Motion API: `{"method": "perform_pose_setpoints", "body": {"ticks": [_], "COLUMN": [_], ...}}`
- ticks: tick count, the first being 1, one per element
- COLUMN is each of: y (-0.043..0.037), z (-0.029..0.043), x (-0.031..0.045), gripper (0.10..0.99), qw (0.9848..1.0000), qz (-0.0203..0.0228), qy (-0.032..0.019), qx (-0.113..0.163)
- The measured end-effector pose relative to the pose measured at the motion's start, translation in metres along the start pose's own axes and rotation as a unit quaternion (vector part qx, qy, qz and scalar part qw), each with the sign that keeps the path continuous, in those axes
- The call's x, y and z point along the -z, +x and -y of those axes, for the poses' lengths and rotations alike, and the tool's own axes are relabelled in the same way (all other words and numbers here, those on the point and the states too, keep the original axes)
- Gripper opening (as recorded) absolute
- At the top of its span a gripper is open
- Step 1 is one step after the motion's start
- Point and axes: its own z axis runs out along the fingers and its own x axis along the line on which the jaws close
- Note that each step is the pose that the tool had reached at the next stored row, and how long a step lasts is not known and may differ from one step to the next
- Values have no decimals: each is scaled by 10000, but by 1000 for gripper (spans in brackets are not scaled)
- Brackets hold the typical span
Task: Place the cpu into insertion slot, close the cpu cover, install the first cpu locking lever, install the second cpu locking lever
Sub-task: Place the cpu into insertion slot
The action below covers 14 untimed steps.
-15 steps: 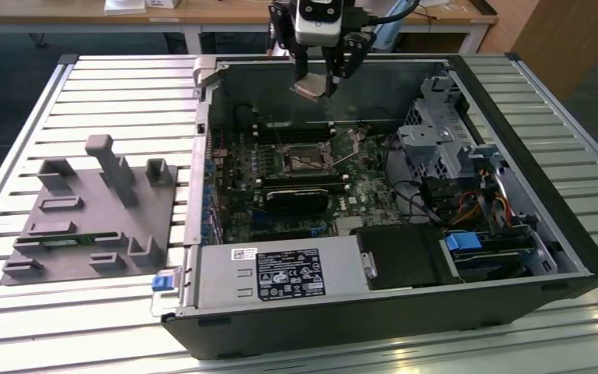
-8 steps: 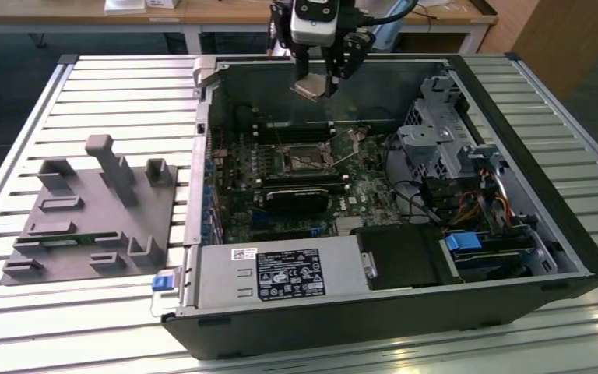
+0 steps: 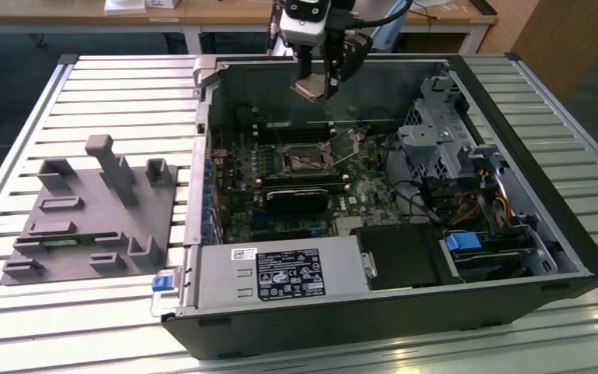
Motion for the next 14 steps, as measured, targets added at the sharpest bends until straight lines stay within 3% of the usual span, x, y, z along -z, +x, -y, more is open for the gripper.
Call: {"method": "perform_pose_setpoints", "body": {"ticks": [6, 14], "y": [3, 5], "z": [-2, -1], "x": [-9, -35], "gripper": [541, 541], "qw": [9993, 9960], "qz": [33, 62], "qy": [-8, 7], "qx": [-383, -889]}}
